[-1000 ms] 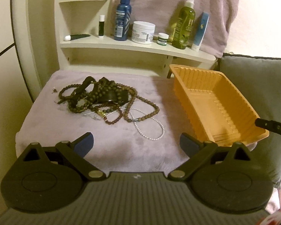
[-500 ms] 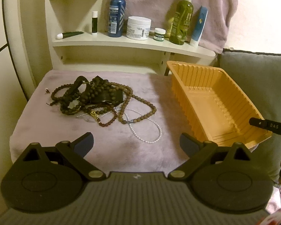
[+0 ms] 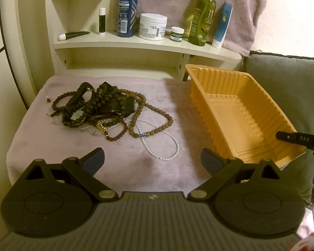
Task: Organize jewelry
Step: 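Move the right tool to the orange tray and clamp its rim, then grasp a brown bead necklace with the left tool while the right tool holds the tray rim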
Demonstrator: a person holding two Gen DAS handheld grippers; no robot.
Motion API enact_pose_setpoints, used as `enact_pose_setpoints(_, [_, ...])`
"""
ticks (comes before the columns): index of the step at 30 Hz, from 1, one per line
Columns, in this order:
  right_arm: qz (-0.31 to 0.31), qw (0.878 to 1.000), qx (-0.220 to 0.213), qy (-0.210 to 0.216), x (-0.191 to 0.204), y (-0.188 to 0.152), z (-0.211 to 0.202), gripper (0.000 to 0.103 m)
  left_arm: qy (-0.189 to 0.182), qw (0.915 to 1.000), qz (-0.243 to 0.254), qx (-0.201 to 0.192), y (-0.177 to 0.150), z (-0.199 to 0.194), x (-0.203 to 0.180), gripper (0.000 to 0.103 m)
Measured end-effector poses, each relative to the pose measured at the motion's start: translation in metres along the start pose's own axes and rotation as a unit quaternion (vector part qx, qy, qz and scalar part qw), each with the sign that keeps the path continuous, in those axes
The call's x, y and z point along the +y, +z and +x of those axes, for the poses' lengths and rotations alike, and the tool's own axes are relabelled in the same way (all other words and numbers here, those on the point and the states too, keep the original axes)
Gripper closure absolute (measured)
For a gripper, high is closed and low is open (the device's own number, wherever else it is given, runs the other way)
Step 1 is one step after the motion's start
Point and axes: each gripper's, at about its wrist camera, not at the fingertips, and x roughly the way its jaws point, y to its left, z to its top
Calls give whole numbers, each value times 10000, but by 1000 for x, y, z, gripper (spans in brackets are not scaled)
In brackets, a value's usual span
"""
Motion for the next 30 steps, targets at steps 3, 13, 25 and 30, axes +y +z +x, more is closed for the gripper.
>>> enact_pose_setpoints(3, [38,9999,77,95,-1,1,2,88,9,10000,-3,-8,0,0,0,6])
enact_pose_setpoints(13, [-42,10000,-57,29,8,-1,-1,98,79,9999,-104,-96,2,-2,7,6])
enact_pose_setpoints(25, [-660,9935,-584,-725,28,3,-20,99,273,9991,-170,-269,1,3,29,6])
enact_pose_setpoints(30, [-741,9914,-580,-913,36,1,-24,99,404,9986,29,-339,1,16,41,9])
